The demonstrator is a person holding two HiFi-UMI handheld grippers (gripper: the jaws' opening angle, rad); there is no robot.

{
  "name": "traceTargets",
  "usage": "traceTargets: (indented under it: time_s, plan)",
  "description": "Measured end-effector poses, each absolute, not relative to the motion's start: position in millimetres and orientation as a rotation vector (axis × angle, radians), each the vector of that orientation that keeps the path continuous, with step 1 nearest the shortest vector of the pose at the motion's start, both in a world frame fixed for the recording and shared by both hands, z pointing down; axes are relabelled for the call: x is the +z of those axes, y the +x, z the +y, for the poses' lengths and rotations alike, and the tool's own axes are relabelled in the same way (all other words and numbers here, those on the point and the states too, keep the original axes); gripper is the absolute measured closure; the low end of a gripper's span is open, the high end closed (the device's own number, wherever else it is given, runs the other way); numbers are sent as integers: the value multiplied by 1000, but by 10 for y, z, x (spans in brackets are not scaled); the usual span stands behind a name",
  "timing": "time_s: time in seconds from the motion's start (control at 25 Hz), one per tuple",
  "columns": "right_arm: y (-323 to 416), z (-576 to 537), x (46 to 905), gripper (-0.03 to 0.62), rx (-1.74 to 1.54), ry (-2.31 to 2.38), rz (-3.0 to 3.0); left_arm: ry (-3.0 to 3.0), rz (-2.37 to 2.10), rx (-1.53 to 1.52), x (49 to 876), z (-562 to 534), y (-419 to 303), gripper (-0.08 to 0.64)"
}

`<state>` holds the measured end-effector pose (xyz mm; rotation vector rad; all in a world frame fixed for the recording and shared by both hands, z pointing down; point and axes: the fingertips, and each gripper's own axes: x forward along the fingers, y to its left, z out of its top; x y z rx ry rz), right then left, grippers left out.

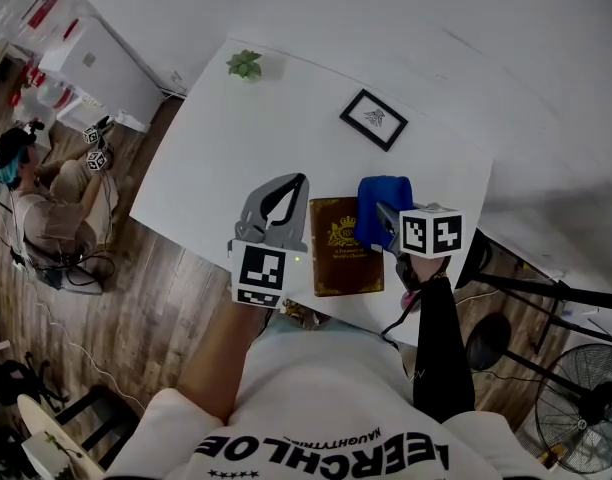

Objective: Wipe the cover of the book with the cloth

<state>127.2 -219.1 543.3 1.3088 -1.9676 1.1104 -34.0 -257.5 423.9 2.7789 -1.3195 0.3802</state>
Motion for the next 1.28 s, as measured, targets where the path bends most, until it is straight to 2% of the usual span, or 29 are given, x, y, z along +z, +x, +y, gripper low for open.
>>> traceTargets:
  time_s: [0.28,0.48,0.64,0.8,1.28]
  plan:
    - [377,-2089,5263,531,1221,1055,-2191,2775,-1346,382,4206,-2544,-479,503]
    - [83,-1933,5579,531,1346,977,-2134,2766,-1362,392,4225,-2506,-600,503]
    - [153,-1879,5839,531,1369,1040,-2012,2764,-1363,395,4242,-2481,-662,503]
    - [304,-1855,5861,531,1259,1081,-1964,2764,-1355,382,4242,-2481,-657,503]
    - [1442,-1717,5908,531,1142,1357,-1710,2816,-1269,354,4178,-2450,-419,503]
